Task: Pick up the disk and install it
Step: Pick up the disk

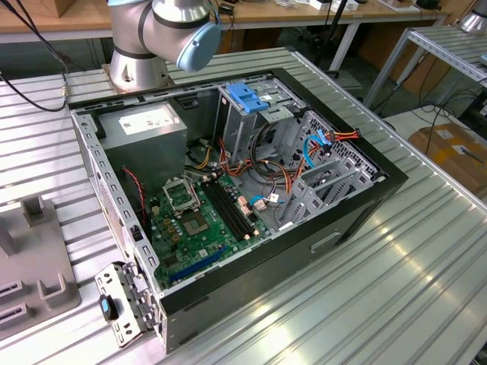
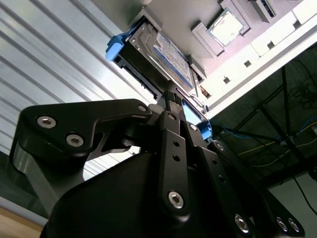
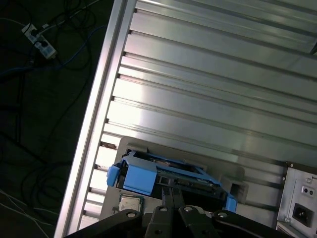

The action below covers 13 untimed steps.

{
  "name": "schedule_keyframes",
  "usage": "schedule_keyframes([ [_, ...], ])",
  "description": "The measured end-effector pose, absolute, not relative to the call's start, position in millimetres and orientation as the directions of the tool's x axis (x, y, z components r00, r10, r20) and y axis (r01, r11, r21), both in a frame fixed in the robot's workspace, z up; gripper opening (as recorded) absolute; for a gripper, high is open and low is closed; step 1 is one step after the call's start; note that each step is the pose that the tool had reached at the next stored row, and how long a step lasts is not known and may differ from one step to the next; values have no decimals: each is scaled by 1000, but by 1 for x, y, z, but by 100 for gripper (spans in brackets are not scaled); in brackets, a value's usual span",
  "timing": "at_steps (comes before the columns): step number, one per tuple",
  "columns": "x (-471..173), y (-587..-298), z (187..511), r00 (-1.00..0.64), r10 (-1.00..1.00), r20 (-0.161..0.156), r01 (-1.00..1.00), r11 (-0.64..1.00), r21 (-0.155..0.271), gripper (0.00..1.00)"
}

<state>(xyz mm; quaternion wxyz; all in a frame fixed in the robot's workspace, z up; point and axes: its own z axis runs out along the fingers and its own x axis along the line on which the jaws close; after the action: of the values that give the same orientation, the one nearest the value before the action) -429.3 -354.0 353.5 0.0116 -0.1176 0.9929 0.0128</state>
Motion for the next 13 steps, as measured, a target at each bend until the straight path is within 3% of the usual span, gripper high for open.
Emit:
schedule_keyframes([
  [9,-429,-354,353,-953,-302,-26,-302,953,23,11],
  [13,-429,-354,353,-905,-425,-26,-425,905,23,11],
])
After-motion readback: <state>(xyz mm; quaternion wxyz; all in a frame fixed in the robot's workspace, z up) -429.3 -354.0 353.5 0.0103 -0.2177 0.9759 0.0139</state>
